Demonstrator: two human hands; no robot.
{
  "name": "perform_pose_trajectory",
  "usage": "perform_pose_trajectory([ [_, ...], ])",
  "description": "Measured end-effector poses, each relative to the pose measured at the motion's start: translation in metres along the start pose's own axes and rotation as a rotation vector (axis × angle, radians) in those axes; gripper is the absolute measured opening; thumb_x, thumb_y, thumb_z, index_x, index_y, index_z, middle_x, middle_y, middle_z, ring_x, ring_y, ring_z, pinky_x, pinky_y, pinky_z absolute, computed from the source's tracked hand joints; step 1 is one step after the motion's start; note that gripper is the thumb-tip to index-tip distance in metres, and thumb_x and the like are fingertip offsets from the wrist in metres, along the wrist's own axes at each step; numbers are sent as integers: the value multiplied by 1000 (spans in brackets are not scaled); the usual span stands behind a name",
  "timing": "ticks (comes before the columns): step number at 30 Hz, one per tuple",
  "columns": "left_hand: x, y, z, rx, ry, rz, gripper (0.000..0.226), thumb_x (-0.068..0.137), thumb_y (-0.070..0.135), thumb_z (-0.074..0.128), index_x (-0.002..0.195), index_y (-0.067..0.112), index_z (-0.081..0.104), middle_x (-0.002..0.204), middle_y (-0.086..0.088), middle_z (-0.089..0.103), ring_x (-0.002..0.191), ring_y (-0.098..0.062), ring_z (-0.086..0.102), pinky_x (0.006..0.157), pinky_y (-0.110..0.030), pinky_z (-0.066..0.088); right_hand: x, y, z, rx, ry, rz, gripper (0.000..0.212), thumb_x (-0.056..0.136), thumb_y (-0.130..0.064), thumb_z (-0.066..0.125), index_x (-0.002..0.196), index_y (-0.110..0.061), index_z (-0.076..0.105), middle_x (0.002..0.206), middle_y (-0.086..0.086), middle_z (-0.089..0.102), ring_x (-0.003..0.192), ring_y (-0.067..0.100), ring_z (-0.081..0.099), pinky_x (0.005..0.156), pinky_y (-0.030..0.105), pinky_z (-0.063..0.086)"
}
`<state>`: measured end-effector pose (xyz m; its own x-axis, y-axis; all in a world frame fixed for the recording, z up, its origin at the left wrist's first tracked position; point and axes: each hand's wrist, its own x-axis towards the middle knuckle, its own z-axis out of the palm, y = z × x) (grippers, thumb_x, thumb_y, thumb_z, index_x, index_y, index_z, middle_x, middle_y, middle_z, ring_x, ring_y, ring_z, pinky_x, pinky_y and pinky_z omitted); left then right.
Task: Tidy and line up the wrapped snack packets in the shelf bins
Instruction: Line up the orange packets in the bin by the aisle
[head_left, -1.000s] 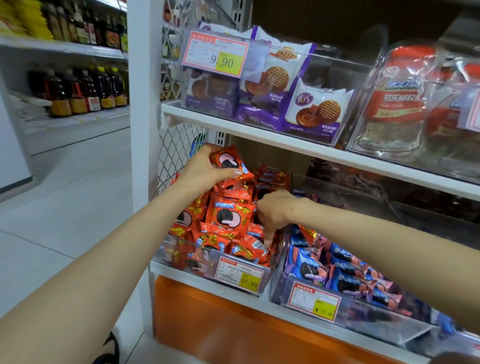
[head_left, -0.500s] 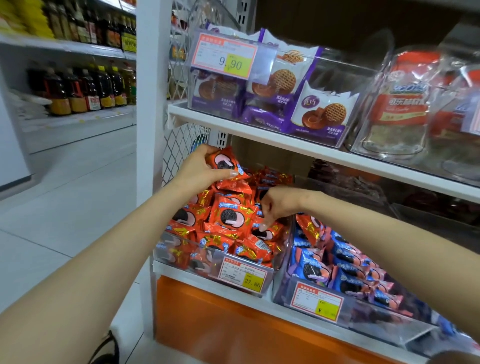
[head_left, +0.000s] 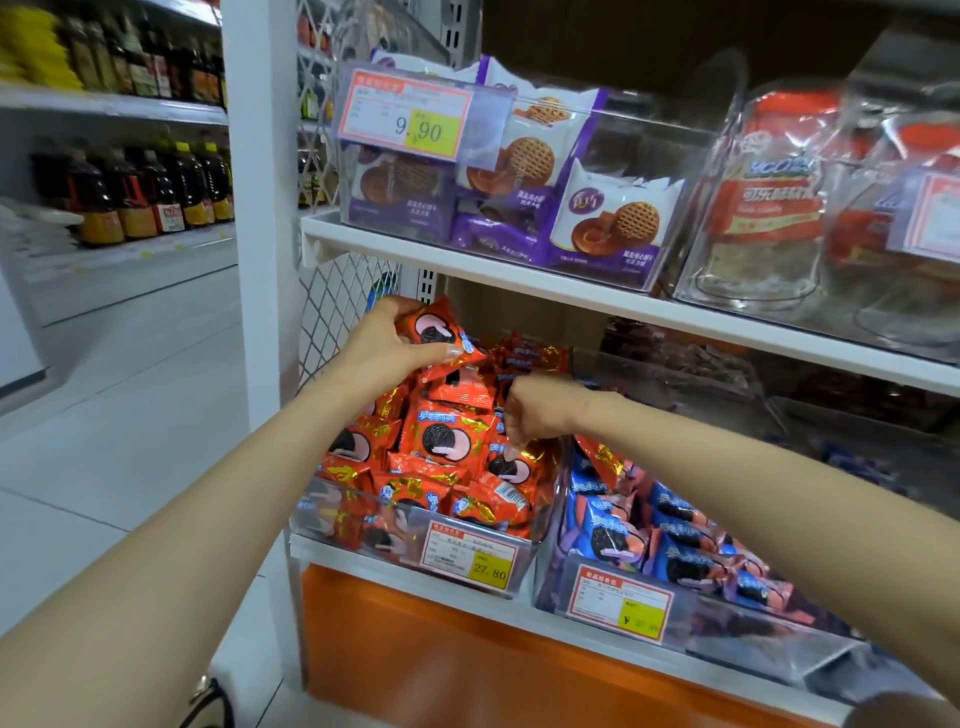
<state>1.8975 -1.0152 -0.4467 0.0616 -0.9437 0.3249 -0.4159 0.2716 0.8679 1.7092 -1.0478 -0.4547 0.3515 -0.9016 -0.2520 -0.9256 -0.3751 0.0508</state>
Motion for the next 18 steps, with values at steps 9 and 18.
perform_pose_trajectory([
  [9,-3,-1,3,-13,-14,-12,68,72,25,79,130,10,46,111,-1,54,95,-14,51,81,-24,38,-15,0,-16,158,-49,-97,26,75,-32,77,87,-10,72,85,4,72,75,10,60,67,24,42],
  [18,-3,1,2,-22,-19,-18,68,73,23,78,131,10,45,111,1,52,99,-14,50,84,-24,38,-38,-13,1,-129,-207,-151,45,74,-60,65,98,-23,70,95,-11,68,92,11,56,84,30,41],
])
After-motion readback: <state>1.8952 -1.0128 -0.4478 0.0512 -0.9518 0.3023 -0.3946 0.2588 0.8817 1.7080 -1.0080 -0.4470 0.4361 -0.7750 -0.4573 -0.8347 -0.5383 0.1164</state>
